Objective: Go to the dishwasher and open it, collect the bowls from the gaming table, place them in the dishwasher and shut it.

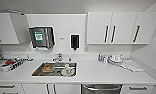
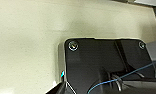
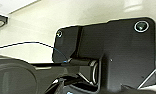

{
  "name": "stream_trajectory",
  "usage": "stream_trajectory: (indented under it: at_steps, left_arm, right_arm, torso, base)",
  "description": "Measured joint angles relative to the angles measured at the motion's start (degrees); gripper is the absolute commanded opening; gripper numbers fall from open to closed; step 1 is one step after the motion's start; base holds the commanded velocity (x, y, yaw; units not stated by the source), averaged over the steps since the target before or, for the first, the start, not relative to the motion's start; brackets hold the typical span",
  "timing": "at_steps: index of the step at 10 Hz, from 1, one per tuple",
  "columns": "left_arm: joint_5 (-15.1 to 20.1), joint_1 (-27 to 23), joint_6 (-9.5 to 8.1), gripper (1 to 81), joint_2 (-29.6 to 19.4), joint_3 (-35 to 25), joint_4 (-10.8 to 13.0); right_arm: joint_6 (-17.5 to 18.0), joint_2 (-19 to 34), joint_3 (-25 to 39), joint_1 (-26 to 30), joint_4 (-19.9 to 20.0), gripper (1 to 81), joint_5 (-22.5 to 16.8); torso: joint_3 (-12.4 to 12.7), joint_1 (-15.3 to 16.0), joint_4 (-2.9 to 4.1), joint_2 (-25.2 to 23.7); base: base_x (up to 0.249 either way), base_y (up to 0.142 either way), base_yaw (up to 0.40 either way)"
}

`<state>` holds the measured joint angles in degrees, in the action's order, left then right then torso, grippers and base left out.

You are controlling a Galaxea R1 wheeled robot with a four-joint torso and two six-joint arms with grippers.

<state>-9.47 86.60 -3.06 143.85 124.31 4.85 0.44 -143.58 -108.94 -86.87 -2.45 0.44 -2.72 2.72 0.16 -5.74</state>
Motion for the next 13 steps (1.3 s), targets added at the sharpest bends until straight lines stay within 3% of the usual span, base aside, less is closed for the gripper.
stream_trajectory:
  at_steps: [4,6,8,10,13]
  left_arm:
    - [-1.1,-1.2,-0.85,81.1,-10.1,-14.9,0.0]
    - [-1.5,-2.3,-2.12,81.1,-15.8,-19.1,-0.1]
    - [-1.2,-3.7,-3.55,81.1,-19.9,-23.8,-0.1]
    - [-1.6,-8.5,-5.8,81.1,-25.0,-27.5,-0.1]
    - [-1.1,-12.3,-6.86,81.1,-31.0,-38.3,0.0]
  right_arm:
    - [0.1,13.1,16.3,2.5,0.6,81.1,0.1]
    - [0.3,19.0,23.9,4.7,0.9,81.1,0.7]
    - [0.9,21.3,25.7,5.2,1.0,81.1,0.8]
    - [1.4,20.7,25.9,7.4,1.2,81.1,1.0]
    - [2.2,21.4,25.8,7.9,1.3,81.1,1.0]
  torso:
    - [-6.4,4.3,0.0,-6.8]
    - [-7.4,6.1,0.0,-9.6]
    - [-7.6,8.5,0.0,-13.4]
    - [-7.6,11.1,0.0,-17.7]
    - [-7.6,14.9,0.0,-23.7]
  base:
    - [0.0,0.0,0.0]
    - [0.0,0.0,0.0]
    - [0.0,0.0,0.0]
    - [0.0,0.0,0.0]
    - [0.0,0.0,0.0]
